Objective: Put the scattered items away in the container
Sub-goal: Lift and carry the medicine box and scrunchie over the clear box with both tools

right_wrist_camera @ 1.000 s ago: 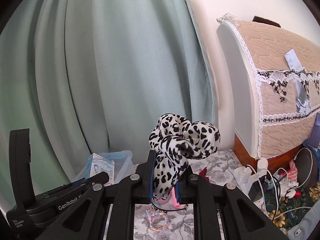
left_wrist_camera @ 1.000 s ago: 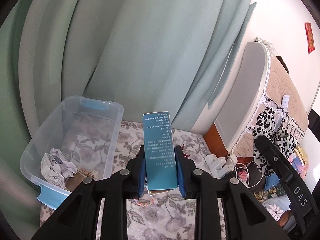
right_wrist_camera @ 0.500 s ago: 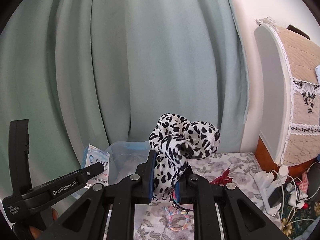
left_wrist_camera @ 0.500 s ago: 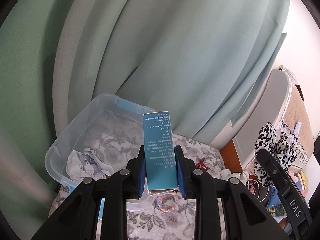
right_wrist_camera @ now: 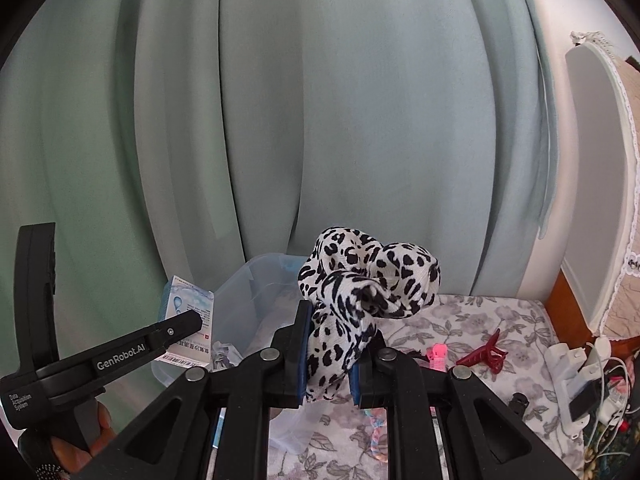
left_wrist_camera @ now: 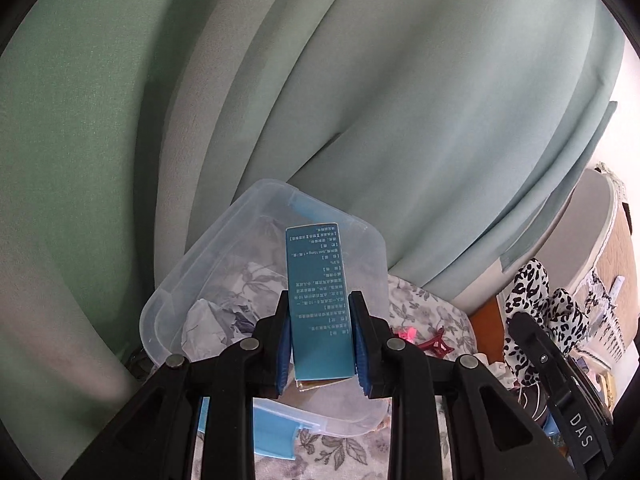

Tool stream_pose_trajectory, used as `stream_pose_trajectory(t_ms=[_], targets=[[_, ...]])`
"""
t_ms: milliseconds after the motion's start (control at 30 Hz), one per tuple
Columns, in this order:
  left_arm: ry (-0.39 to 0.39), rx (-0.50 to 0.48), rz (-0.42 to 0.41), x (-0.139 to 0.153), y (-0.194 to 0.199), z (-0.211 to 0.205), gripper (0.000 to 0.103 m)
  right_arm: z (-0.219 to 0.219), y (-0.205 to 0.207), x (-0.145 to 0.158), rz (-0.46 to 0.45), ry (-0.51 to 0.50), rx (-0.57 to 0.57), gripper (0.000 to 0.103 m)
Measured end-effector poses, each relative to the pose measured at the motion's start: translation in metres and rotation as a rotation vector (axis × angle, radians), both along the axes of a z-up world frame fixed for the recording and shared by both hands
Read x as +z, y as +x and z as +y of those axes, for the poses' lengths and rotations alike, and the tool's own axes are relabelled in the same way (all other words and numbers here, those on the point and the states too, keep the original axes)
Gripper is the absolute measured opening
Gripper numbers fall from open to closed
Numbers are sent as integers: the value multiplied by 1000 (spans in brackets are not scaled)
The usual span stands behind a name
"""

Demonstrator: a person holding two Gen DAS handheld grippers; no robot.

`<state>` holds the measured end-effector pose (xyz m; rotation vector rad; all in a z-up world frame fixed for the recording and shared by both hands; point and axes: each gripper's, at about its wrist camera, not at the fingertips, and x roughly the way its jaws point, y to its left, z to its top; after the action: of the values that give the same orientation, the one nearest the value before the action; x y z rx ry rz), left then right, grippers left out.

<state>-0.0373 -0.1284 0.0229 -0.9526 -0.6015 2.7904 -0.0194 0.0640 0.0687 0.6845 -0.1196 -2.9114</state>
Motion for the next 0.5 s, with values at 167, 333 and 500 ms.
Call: stream_pose_trajectory(t_ms=[167,333,500], targets=[[-3,21,-17,-7,-4,-10,28,-15,-10,-10,-28,9,33,17],[-12,30,-35,-13,-8,-13,28,-26,-22,-20,-65,15,78,17],[-12,34,-55,-20,-13,-13,28,-38,-30,-33,-112,30,133,17]])
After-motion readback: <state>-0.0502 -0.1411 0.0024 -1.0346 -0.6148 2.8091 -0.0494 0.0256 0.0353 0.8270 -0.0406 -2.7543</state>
